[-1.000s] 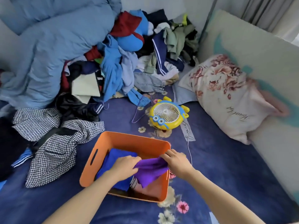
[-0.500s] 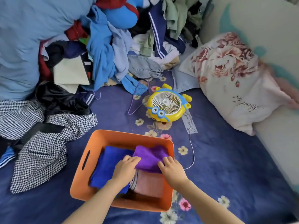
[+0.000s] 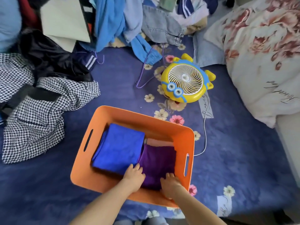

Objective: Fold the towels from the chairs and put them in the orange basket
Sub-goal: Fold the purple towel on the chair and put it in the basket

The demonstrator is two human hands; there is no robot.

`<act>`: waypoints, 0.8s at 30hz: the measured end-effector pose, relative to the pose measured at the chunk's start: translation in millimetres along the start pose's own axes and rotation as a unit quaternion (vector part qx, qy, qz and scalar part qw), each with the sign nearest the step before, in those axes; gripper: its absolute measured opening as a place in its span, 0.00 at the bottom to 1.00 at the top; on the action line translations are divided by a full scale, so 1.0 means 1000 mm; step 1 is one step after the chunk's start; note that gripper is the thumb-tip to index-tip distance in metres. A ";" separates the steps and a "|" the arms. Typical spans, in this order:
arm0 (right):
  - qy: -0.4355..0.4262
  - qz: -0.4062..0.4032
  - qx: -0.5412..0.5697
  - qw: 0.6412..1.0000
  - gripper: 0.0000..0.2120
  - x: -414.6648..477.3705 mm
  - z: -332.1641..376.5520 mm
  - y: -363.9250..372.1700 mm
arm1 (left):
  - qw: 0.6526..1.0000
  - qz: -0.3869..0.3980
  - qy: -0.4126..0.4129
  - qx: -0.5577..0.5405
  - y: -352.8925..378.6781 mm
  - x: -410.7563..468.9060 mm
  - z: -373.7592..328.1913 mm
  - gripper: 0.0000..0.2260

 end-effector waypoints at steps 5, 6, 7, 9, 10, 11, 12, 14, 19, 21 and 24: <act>0.031 -0.047 0.073 0.996 0.20 0.012 -0.012 -0.029 | 0.999 -0.005 -0.016 -0.040 -0.006 0.008 -0.007 0.20; 0.047 -0.089 0.091 0.991 0.19 0.016 -0.014 -0.035 | 0.998 -0.005 -0.018 -0.056 -0.007 0.008 -0.008 0.21; 0.064 -0.135 0.104 0.983 0.18 0.020 -0.017 -0.043 | 0.997 -0.005 -0.023 -0.074 -0.009 0.008 -0.008 0.22; 0.092 -0.196 0.126 0.968 0.20 0.029 -0.027 -0.055 | 0.994 0.000 -0.032 -0.102 -0.009 0.007 -0.008 0.24; 0.101 -0.199 0.137 0.965 0.25 0.036 -0.032 -0.058 | 0.993 0.002 -0.035 -0.111 -0.007 0.006 -0.008 0.23; 0.104 -0.188 0.150 0.965 0.29 0.046 -0.038 -0.060 | 0.992 0.005 -0.039 -0.116 -0.006 0.006 -0.008 0.22; 0.105 -0.164 0.161 0.968 0.33 0.056 -0.042 -0.062 | 0.992 0.007 -0.043 -0.120 -0.004 0.006 -0.008 0.22; 0.101 -0.120 0.164 0.974 0.35 0.072 -0.047 -0.067 | 0.991 0.008 -0.048 -0.124 -0.002 0.009 -0.006 0.22; 0.108 -0.111 0.132 0.979 0.19 0.071 -0.042 -0.078 | 0.993 0.005 -0.033 -0.115 -0.007 0.009 -0.006 0.20; 0.102 -0.118 0.138 0.978 0.17 0.061 -0.042 -0.083 | 0.993 -0.006 -0.027 -0.114 -0.012 0.005 -0.008 0.17; 0.100 -0.196 0.123 0.968 0.16 0.050 -0.054 -0.096 | 0.993 -0.056 -0.026 -0.104 -0.028 0.002 -0.009 0.16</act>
Point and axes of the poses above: each hand's wrist, its own x-axis towards the middle knuckle, its own y-axis out of the palm, z = x × y, the point moved 3 cm from there along x, towards the middle knuckle, and after that the axes turned 6 degrees about -x, right-handed, at the moved point
